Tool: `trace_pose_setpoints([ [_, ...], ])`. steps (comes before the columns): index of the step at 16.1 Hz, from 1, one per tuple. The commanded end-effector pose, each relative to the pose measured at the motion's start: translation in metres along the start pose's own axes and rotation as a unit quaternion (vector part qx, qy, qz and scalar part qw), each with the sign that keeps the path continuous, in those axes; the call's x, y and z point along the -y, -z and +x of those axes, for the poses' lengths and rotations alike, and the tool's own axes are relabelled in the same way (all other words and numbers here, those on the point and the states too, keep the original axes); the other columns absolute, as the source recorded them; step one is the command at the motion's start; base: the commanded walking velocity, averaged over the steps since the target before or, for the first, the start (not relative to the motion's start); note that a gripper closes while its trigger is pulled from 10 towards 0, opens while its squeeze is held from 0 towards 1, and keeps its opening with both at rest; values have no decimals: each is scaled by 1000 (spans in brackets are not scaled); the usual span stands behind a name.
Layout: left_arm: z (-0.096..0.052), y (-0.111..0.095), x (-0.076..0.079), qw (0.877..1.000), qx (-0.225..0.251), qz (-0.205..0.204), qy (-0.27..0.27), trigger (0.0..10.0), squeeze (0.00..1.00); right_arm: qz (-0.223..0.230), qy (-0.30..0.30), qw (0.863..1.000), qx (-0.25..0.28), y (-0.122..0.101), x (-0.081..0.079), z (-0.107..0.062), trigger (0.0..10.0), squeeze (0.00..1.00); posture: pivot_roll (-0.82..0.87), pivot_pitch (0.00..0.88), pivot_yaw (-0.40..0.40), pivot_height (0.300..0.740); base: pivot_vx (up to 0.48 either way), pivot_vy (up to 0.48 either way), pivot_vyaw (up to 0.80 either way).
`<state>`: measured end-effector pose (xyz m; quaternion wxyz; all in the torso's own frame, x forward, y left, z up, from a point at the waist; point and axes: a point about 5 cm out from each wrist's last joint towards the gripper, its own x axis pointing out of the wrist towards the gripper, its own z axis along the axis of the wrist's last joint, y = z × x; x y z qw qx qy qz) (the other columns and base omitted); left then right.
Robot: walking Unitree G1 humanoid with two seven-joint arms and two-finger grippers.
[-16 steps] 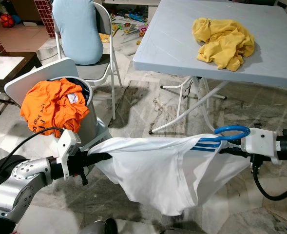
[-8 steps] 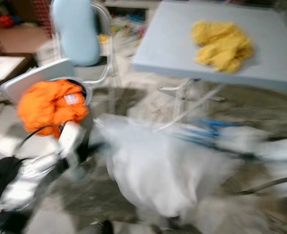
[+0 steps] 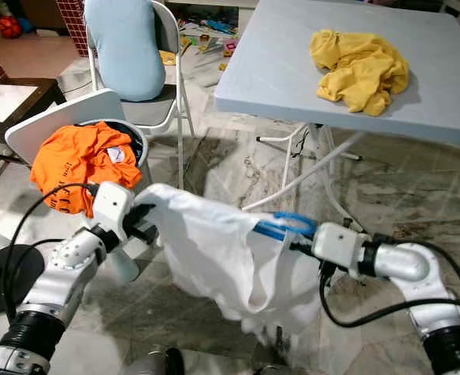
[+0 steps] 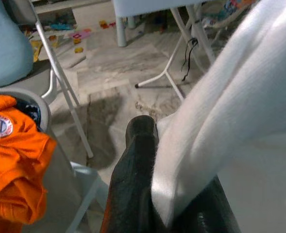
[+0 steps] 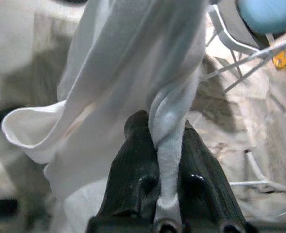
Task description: Hang hanger
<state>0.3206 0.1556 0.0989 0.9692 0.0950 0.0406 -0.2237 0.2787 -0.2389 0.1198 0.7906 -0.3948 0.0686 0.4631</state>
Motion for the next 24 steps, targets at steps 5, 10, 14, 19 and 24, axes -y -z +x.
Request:
trace_pose_setpoints([
  [5,-3,6,-3,1000,2,16,23,0,0,-152,-40,978,-135,33,-5,-30,10000,0,-64,90,56,740,0,0,0],
  [10,-4,7,15,991,1,-4,132,0,0,-259,-37,955,-143,30,12,-41,10000,0,-68,82,59,740,0,0,0],
  [14,-5,14,-1,994,-17,26,109,0,0,-146,-124,978,-80,6,4,-65,10000,0,-80,86,57,740,0,0,0],
  [19,-5,17,-2,993,-21,27,115,0,0,-60,-237,970,1,-57,13,-96,10000,0,-101,92,57,740,0,0,0],
  [24,2,28,33,986,-23,32,163,0,0,2,-167,974,152,-103,35,-80,10000,0,-96,90,50,740,0,0,0],
])
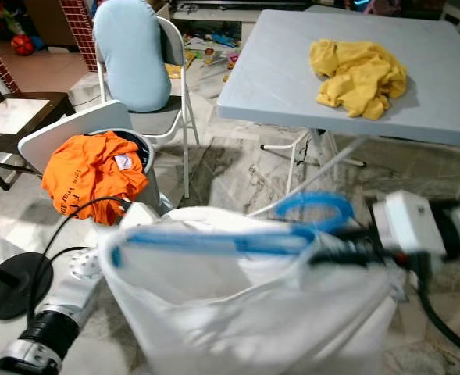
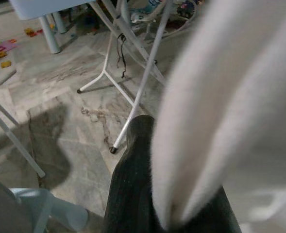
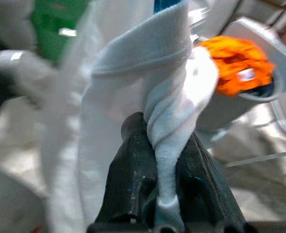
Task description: Hang hanger
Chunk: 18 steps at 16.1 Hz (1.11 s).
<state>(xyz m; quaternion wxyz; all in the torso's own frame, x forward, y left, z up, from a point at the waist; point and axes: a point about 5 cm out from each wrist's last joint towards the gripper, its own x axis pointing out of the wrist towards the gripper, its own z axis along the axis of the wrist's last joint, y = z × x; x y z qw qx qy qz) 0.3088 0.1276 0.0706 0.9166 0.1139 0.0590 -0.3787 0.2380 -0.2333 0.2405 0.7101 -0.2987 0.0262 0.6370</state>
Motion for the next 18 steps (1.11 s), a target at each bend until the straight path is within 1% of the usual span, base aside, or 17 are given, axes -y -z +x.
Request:
trace_pose_setpoints([
  [1,0,10,9,1000,-25,3,8,7059,0,-18,26,999,8,-2,5,6,10000,0,-94,89,49,740,0,0,0],
  [2,2,12,13,1000,-30,2,5,10000,0,-21,49,999,-2,4,7,14,10000,0,-94,89,47,740,0,0,0],
  [3,3,14,14,999,-31,-6,-1,10000,0,-26,57,998,-11,10,7,19,10000,0,-96,90,43,740,0,0,0],
  [4,4,15,14,999,-35,-10,-20,10000,820,-23,65,997,-23,18,5,26,10000,0,-90,90,41,740,0,0,0],
  [5,5,17,1,993,-34,-33,-111,10000,1000,28,99,994,-41,43,-5,48,10000,0,-93,92,35,740,0,0,0],
  [6,3,17,-4,989,-34,-38,-138,10000,1000,42,107,992,-45,48,-8,53,10000,0,-92,92,36,740,0,0,0],
  [8,2,16,-12,982,-26,-65,-177,10000,1000,71,126,988,-48,62,-15,64,10000,0,-90,92,35,740,0,0,0],
  [9,2,16,-16,979,-24,-78,-189,10000,1000,84,145,985,-49,69,-17,70,10000,0,-90,92,35,740,0,0,0],
  [10,2,14,-21,975,-22,-85,-202,10000,1000,118,190,973,-54,82,-17,81,10000,0,-91,92,37,740,0,0,0],
  [11,1,13,-24,973,-23,-78,-214,10000,1000,137,213,966,-53,87,-15,83,10000,0,-87,91,38,740,0,0,0],
  [12,-2,14,-31,966,-32,-61,-249,10000,1000,156,244,956,-51,91,-13,86,10000,0,-85,91,39,740,0,0,0],
  [14,-15,26,-43,944,-72,-60,-317,10000,1000,177,303,935,-55,98,-7,89,10000,0,-74,92,43,740,0,0,0],
  [15,-18,28,-45,941,-78,-58,-326,10000,1000,179,315,930,-58,99,-6,90,10000,0,-73,92,42,740,0,0,0],
  [16,-22,31,-48,934,-89,-55,-341,10000,1000,184,330,924,-55,100,-3,90,10000,0,-70,92,42,740,0,0,0],
  [17,-30,39,-55,920,-118,-64,-368,10000,1000,193,365,910,-43,99,5,90,10000,0,-65,91,44,740,0,0,0],
  [18,-36,45,-57,910,-141,-73,-384,10000,1000,199,387,900,-34,97,11,89,10000,0,-61,89,46,740,0,0,0],
])
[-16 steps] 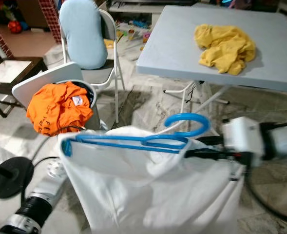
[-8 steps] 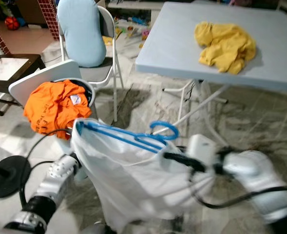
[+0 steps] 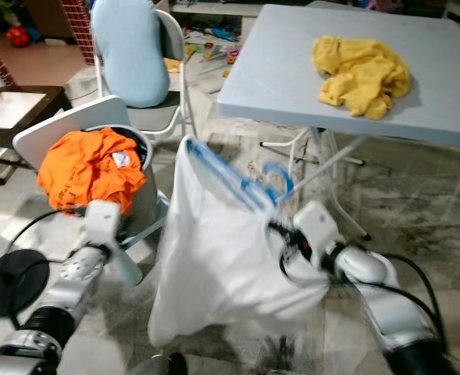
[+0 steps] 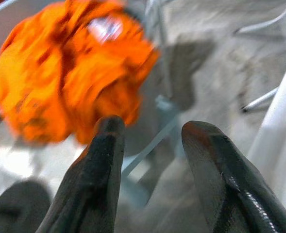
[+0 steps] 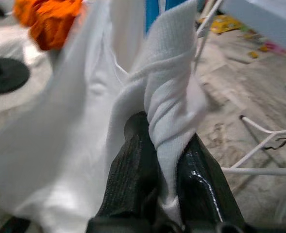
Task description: Hang hanger
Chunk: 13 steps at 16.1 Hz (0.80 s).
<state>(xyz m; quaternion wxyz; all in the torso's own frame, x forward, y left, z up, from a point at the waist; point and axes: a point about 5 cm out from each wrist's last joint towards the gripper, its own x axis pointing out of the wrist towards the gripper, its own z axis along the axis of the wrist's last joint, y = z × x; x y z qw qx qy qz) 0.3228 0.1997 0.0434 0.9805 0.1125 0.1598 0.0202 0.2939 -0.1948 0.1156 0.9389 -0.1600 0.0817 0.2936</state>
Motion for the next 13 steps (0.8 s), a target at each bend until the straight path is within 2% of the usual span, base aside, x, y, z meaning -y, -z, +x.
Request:
trace_pose_setpoints([
  [1,-1,9,-16,999,-29,11,-43,10000,1000,8,85,996,26,-16,24,2,10000,0,-62,87,48,740,0,0,0],
  [3,-2,4,-21,998,-8,12,-60,10000,1000,4,122,992,5,-14,31,4,10000,0,-60,86,50,740,0,0,0],
  [5,-8,-9,-7,998,63,-1,-27,10000,1000,44,151,987,-30,-1,29,6,10000,0,-42,78,42,740,0,0,0],
  [7,-21,-15,14,994,108,-9,5,10000,1000,67,170,982,-44,10,22,9,10000,0,-18,69,34,740,0,0,0],
  [8,-23,-15,17,993,115,-7,7,10000,1000,72,176,981,-44,11,21,10,10000,0,-15,68,32,740,0,0,0],
  [9,-37,-17,31,990,137,-28,25,10000,1000,107,195,974,-32,9,16,18,10000,0,26,48,15,740,0,0,0],
  [10,-41,-18,34,989,143,-33,27,10000,1000,115,205,972,-24,7,15,23,10000,0,36,42,11,740,0,0,0],
  [11,-49,-18,36,987,154,-42,31,10000,1000,114,226,967,2,-3,12,34,10000,0,57,23,7,740,0,0,0],
  [12,-56,-18,35,986,159,-34,32,10000,1000,102,249,963,24,-12,11,43,10000,0,75,8,9,740,0,0,0],
  [13,-58,-18,32,985,165,-34,30,10000,878,118,262,957,41,-17,10,50,10000,0,100,0,18,740,0,0,0],
])
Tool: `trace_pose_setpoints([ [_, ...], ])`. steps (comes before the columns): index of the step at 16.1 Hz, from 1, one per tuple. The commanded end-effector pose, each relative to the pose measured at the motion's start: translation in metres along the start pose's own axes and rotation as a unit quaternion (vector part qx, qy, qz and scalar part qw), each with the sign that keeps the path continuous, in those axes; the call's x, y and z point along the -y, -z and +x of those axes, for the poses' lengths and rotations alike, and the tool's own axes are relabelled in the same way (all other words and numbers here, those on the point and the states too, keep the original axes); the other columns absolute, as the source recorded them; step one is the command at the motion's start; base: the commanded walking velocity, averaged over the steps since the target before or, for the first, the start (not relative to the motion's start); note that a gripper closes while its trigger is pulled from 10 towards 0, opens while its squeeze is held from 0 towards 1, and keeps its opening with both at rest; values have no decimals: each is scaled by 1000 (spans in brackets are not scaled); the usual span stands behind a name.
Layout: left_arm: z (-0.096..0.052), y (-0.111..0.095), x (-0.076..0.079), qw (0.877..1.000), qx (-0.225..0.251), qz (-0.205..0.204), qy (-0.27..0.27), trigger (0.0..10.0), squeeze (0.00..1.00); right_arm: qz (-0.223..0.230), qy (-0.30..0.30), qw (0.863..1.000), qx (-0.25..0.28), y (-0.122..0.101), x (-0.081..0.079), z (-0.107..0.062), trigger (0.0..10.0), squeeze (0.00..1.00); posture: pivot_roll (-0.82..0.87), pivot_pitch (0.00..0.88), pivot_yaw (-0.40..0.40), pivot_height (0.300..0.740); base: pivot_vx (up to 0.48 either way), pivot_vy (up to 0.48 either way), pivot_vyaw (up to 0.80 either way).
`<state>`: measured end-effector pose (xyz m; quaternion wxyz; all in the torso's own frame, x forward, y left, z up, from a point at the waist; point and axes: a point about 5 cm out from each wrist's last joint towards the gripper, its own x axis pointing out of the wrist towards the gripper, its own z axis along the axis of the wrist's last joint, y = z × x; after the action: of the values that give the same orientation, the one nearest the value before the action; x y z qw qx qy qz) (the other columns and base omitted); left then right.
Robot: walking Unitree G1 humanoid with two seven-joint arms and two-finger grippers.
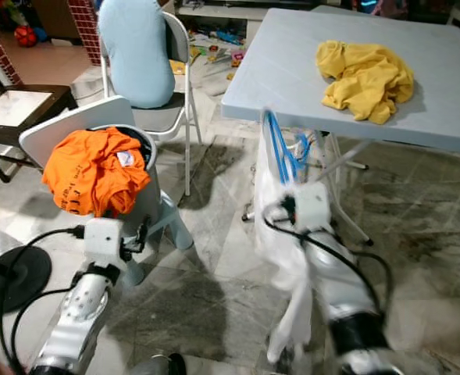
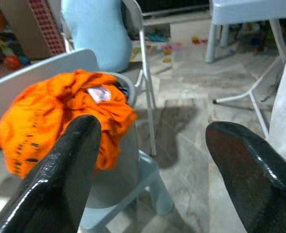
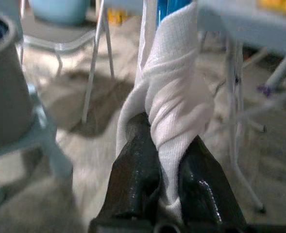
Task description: Hang hanger
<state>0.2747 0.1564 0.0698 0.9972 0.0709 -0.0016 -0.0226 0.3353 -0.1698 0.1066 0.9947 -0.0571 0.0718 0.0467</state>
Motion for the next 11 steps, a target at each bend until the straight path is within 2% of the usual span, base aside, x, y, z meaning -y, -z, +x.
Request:
trace_pose_setpoints([
  [1,-2,-3,-8,1000,3,1,-2,10000,753,19,11,999,47,-18,-1,7,10000,0,115,0,23,740,0,0,0],
  [2,-3,-6,-11,1000,3,2,-2,10000,0,9,3,998,59,-20,-6,9,10000,0,127,0,25,740,281,0,0],
  [3,-3,-6,-12,1000,2,-2,-3,10000,0,4,-2,998,70,-21,-8,9,10000,0,127,0,25,740,281,0,0],
  [4,-5,-8,-16,1000,1,-1,-7,10000,0,4,-36,996,81,-22,-14,10,10000,0,134,0,25,740,285,0,0],
  [6,-7,-9,-21,1000,-1,-2,-13,10000,0,25,-47,996,66,-16,-17,13,10000,0,145,0,8,740,315,0,0],
  [9,-10,-12,-15,1000,9,-15,-17,10000,0,108,31,993,27,1,2,10,10000,0,157,0,-68,740,408,0,0],
  [11,-6,-18,-12,999,19,-20,-25,10000,0,114,73,990,37,7,15,3,10000,0,160,0,-94,740,472,0,0],
])
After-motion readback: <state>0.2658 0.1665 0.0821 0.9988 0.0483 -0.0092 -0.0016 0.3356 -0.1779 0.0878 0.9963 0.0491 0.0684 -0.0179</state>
